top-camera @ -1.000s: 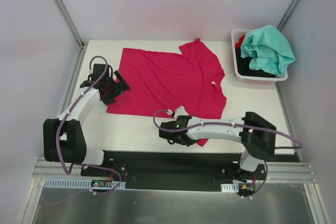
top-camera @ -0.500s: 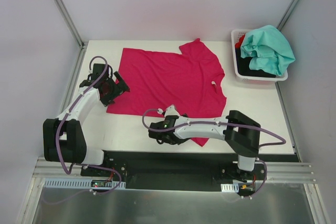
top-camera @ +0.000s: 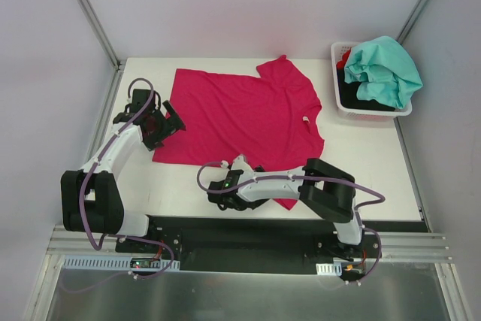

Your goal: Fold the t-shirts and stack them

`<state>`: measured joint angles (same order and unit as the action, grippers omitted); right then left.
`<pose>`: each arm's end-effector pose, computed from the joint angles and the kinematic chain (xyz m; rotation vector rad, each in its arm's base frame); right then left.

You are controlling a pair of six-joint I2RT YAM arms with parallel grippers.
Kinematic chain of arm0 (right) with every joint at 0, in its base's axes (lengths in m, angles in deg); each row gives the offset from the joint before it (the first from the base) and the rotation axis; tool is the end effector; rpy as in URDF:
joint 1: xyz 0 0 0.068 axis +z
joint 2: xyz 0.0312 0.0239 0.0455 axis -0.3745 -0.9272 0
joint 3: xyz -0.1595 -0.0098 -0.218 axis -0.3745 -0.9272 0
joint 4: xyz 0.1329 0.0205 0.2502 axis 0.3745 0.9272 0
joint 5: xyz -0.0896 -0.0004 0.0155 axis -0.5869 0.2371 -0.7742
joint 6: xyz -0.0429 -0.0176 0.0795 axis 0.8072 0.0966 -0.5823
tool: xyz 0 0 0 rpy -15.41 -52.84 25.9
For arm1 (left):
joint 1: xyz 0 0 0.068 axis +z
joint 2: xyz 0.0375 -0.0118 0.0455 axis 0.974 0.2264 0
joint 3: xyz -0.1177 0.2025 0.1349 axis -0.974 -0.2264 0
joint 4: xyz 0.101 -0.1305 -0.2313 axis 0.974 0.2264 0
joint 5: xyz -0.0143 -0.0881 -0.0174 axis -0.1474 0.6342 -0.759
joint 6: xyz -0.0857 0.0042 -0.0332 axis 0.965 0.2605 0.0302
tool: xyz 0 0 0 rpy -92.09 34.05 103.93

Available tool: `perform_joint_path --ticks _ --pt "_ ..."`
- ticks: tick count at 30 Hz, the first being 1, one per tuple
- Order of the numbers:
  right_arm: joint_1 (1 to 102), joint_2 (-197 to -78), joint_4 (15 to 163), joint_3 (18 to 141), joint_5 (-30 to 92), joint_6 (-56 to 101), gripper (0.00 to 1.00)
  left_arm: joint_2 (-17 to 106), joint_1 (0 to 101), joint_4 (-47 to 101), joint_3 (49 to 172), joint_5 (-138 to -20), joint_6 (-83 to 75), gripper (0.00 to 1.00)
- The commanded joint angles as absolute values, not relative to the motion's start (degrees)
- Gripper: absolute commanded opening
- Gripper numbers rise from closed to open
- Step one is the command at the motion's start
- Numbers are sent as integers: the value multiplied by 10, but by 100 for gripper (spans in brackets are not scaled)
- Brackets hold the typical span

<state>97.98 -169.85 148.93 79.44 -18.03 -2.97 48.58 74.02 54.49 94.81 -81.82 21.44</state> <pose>0.1382 0.3288 0.1014 -1.0203 2.3410 -0.7172 0.3457 -0.0255 0.2013 -0.6755 2.3707 -0.4255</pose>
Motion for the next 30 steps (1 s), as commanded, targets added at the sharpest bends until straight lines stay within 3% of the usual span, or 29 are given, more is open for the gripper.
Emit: perform_joint_path --ticks 1,15,30 --pt "980 -1713 1516 808 -212 -46 62 485 745 557 970 -816 201 99" --pt "948 -1757 1592 807 -277 -102 65 482 745 562 977 -810 197 99" --pt "773 -1678 1664 850 -476 -19 63 476 745 568 983 -798 187 99"
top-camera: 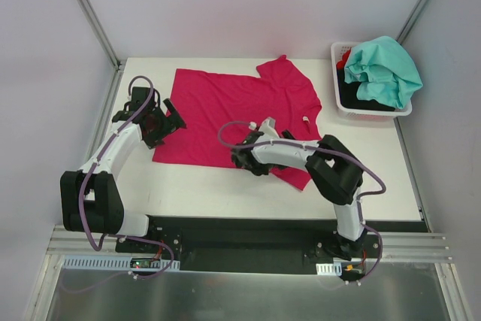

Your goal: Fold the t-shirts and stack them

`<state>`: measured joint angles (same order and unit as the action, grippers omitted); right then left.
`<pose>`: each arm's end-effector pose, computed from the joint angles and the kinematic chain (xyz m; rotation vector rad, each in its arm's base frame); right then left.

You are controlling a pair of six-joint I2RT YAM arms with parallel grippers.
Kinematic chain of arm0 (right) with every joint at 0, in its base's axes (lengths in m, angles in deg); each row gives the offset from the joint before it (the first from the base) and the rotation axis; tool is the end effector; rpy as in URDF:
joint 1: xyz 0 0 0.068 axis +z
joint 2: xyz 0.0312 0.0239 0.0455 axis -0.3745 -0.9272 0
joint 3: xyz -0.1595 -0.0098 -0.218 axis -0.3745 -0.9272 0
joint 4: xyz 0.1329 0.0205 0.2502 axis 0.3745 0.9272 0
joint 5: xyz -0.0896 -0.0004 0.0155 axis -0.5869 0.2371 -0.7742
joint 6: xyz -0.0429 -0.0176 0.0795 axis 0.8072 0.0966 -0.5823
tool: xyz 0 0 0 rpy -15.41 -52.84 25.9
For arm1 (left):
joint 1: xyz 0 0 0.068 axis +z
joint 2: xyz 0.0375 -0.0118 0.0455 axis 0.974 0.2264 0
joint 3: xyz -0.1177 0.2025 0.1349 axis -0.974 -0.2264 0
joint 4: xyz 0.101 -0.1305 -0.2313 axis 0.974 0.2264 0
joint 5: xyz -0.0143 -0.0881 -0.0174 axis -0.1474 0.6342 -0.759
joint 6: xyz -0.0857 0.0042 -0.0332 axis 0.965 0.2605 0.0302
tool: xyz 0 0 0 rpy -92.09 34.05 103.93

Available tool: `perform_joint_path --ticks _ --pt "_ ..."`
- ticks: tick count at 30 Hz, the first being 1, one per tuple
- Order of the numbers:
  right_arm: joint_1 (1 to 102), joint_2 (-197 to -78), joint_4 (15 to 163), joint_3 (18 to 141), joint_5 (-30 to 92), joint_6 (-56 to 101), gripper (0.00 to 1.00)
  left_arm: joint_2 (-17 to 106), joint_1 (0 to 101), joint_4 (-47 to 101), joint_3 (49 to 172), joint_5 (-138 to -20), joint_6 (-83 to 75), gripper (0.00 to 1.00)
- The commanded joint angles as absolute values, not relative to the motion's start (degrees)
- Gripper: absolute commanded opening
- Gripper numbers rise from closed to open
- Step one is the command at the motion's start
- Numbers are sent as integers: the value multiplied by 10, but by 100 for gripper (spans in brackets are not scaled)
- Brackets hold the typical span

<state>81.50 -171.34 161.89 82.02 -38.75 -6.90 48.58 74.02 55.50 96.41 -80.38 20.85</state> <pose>0.2363 0.2574 0.1323 -0.7028 2.1758 -1.2186 0.3480 -0.0277 0.2101 -0.6492 2.3700 -0.4539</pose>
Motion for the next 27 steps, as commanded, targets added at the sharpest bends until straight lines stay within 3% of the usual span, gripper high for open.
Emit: perform_joint_path --ticks 1,7,9,10,15,18,27 --pt "750 -1676 1661 859 -486 -5 63 477 745 570 985 -799 185 99" --pt "706 -1623 1567 866 -428 133 61 478 745 571 987 -799 181 99" --pt "710 -1603 1531 862 -379 156 57 480 745 573 987 -800 180 99" --pt "723 -1584 1517 857 -334 174 48 480 745 573 986 -799 180 99" --pt "775 -1585 1542 850 -269 140 43 487 745 573 985 -788 184 99" --pt "797 -1585 1534 826 -234 122 33 487 744 573 985 -786 185 99" --pt "826 -1587 1508 807 -167 111 29 483 745 573 989 -782 181 99"
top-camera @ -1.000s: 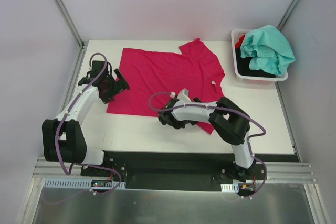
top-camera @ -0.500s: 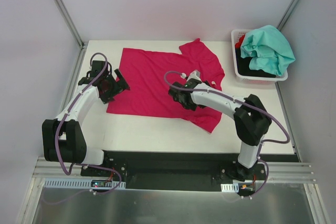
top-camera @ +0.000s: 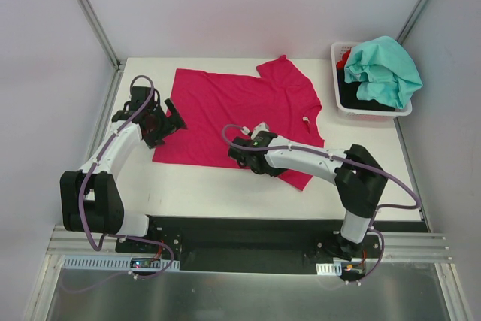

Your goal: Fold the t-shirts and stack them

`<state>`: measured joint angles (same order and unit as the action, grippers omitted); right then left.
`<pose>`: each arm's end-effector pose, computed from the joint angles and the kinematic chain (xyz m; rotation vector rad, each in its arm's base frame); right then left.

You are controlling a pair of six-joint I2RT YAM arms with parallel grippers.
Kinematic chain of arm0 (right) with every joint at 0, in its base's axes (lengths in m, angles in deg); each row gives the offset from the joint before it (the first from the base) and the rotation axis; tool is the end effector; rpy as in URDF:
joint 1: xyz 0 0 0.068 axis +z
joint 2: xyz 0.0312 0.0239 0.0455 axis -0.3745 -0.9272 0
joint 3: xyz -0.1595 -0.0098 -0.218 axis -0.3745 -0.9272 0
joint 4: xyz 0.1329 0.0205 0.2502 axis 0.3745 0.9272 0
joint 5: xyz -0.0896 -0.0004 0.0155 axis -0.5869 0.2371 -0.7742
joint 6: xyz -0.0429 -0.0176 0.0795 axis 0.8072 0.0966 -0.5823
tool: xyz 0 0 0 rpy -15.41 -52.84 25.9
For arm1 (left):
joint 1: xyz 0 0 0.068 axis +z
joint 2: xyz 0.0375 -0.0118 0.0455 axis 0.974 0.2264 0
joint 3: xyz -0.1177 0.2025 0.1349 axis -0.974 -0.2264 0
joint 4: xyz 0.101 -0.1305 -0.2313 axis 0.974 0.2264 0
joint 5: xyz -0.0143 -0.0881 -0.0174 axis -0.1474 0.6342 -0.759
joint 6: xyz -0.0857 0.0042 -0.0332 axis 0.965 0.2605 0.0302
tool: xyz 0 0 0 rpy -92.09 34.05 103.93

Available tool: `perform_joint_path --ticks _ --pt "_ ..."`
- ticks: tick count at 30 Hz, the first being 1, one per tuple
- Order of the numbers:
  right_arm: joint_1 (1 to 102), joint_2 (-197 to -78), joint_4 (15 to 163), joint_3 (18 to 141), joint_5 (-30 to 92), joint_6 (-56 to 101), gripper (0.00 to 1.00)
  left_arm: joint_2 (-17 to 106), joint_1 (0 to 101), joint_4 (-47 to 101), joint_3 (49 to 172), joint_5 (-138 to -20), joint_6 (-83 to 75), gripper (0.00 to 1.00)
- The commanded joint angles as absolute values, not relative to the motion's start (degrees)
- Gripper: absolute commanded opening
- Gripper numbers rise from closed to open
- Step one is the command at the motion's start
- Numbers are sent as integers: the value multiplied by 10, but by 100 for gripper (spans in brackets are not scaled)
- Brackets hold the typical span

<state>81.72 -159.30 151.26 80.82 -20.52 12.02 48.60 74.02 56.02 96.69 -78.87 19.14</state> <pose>0.2249 0.2720 0.1713 -0.9162 2.3744 -0.7835 0.3475 -0.0298 0.2111 -0.6034 2.3870 -0.4710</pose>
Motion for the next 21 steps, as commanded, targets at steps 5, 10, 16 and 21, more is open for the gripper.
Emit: perform_joint_path --ticks 5,10,16,21 --pt "829 -1590 1471 790 -127 124 28 485 745 574 990 -780 181 99" --pt "827 -1590 1419 772 -63 134 25 487 743 574 993 -781 181 99" --pt "824 -1601 1404 766 -48 139 25 492 744 576 996 -782 181 99" --pt "811 -1614 1391 761 -49 152 27 493 744 576 994 -784 180 99"
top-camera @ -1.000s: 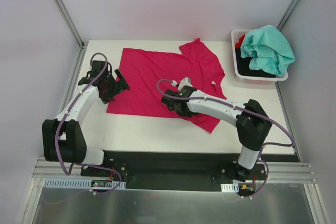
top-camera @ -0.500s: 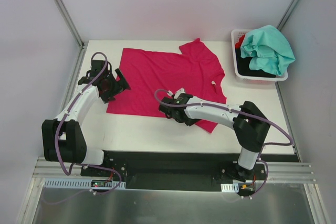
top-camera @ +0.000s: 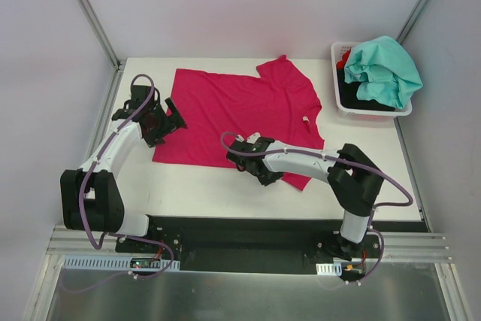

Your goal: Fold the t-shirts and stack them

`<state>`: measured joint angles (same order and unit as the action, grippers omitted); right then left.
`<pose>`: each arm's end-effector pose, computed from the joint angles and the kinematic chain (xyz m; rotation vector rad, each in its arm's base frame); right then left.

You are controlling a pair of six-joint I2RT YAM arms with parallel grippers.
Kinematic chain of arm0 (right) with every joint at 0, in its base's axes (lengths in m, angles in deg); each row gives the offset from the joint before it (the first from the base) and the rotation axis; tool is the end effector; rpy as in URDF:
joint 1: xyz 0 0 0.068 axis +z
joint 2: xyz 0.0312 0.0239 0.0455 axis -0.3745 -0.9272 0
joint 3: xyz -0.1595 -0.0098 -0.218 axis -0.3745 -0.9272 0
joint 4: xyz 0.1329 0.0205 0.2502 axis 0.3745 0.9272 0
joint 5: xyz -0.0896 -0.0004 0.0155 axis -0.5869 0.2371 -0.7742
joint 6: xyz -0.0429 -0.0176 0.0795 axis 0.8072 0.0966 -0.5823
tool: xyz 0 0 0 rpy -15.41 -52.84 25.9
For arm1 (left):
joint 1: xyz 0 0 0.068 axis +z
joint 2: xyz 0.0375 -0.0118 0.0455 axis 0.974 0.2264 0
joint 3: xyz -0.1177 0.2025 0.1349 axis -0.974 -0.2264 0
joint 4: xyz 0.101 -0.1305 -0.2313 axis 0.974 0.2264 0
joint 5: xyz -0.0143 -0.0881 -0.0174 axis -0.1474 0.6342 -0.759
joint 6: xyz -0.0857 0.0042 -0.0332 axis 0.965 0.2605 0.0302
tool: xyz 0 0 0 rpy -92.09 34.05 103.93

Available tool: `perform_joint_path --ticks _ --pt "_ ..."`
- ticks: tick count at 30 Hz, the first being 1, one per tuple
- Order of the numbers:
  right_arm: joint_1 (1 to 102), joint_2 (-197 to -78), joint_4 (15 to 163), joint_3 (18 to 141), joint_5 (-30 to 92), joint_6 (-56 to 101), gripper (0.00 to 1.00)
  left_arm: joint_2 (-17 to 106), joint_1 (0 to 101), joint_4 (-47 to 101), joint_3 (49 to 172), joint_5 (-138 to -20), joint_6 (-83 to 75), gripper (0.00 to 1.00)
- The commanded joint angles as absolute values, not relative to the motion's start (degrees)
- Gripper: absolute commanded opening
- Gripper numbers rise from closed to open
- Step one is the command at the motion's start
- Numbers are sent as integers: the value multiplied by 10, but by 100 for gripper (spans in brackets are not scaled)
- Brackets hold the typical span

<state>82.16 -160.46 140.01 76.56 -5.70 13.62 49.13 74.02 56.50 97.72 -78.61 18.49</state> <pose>0.2144 0.2936 0.1335 -0.9894 2.5193 -0.4491 0.3502 -0.0303 0.2140 -0.5875 2.3899 -0.4716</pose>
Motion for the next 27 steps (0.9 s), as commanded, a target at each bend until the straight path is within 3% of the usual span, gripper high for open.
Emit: perform_joint_path --ticks 1,22,25,27 --pt "809 -1615 1387 759 -49 153 27 493 744 576 995 -784 179 99" --pt "753 -1637 1336 752 -38 199 29 511 743 576 1006 -787 174 99" --pt "746 -1643 1328 753 -32 204 23 514 743 576 1007 -786 174 99" --pt "744 -1644 1328 756 -29 206 14 515 743 576 1008 -786 174 99"
